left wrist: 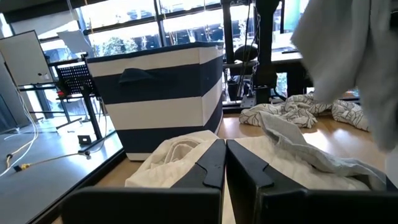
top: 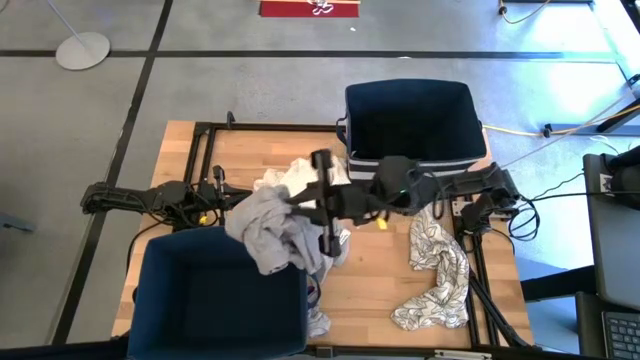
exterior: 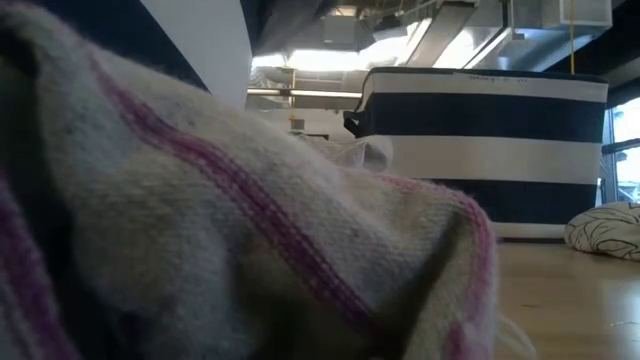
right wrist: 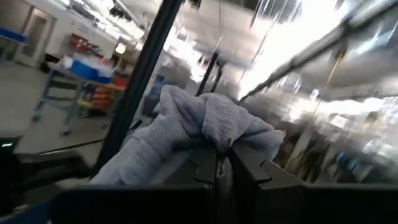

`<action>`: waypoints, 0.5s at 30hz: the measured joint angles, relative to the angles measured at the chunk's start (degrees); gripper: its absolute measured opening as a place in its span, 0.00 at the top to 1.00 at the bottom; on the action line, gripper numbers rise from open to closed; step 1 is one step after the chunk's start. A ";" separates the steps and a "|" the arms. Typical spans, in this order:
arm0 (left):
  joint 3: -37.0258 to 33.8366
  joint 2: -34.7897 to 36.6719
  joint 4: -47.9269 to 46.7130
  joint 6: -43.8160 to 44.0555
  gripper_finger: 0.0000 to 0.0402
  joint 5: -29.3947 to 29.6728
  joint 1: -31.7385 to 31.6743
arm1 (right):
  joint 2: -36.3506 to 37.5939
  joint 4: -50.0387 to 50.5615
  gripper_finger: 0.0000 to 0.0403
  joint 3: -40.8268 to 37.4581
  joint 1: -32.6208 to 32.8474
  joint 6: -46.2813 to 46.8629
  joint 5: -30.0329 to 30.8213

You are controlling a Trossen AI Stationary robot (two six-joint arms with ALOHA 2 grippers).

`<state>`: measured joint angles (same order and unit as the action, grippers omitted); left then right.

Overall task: Sort clothes
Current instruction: Put the gray clothes into the bottom left laundry bin

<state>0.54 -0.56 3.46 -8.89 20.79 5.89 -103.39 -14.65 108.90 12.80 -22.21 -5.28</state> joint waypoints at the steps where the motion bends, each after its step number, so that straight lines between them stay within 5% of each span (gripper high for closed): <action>1: 0.01 0.00 0.00 -0.02 0.99 0.00 -0.01 | -0.31 1.76 0.95 0.00 -0.02 1.79 -0.33; 15: 0.00 0.00 -0.02 -0.06 0.99 0.00 0.00 | -0.82 24.36 0.95 -6.42 -0.02 9.46 1.20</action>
<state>0.54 -0.56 3.44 -8.95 20.79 5.88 -104.20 9.71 102.48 12.78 -12.75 -4.08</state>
